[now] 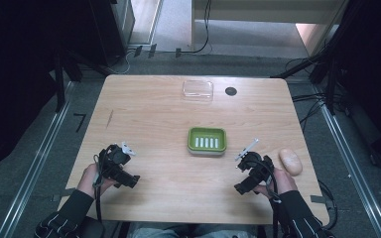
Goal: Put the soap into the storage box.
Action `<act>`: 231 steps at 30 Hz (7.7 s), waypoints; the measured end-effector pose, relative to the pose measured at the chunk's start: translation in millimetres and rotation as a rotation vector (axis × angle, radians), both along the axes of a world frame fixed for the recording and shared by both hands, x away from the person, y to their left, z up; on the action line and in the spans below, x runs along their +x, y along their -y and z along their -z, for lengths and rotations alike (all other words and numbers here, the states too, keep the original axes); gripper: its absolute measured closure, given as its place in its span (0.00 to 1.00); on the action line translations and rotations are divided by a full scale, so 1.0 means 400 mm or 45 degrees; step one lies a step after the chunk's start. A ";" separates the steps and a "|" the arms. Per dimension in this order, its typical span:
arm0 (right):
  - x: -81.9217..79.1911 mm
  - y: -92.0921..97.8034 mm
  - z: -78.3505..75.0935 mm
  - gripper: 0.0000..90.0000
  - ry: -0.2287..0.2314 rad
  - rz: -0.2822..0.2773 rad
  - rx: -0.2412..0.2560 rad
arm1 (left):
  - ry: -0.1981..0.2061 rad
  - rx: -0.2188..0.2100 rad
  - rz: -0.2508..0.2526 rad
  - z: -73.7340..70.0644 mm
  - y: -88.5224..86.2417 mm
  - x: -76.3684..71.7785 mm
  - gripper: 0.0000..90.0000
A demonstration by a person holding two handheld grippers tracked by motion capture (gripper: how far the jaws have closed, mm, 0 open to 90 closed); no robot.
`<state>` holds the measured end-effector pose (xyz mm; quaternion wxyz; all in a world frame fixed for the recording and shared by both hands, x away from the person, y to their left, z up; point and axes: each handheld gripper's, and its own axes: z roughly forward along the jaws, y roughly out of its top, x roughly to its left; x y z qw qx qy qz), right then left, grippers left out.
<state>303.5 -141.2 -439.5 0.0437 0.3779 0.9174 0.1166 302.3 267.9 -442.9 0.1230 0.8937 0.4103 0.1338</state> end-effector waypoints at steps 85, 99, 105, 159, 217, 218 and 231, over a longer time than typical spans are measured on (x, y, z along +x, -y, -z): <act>0.130 0.286 -0.014 0.10 0.060 0.470 -0.049 | -0.003 0.003 0.003 0.000 0.002 0.001 0.01; 0.164 0.328 0.015 0.10 0.005 0.526 -0.044 | -0.010 0.002 0.005 0.000 0.004 0.002 0.01; 0.176 0.335 0.031 0.11 -0.025 0.525 -0.047 | -0.010 0.002 0.004 0.001 0.004 0.002 0.01; 0.204 0.357 0.065 0.37 -0.114 0.553 -0.088 | -0.010 0.003 0.004 0.001 0.004 0.001 0.01; 0.190 0.139 -0.029 0.37 -0.038 0.157 -0.027 | -0.007 0.001 0.003 0.004 0.006 0.003 0.01; 0.190 0.134 -0.031 0.37 -0.038 0.158 -0.028 | -0.008 0.002 0.003 0.004 0.006 0.003 0.01; 0.191 0.079 -0.058 0.37 -0.012 0.064 -0.013 | -0.009 0.005 0.002 0.004 0.006 0.003 0.01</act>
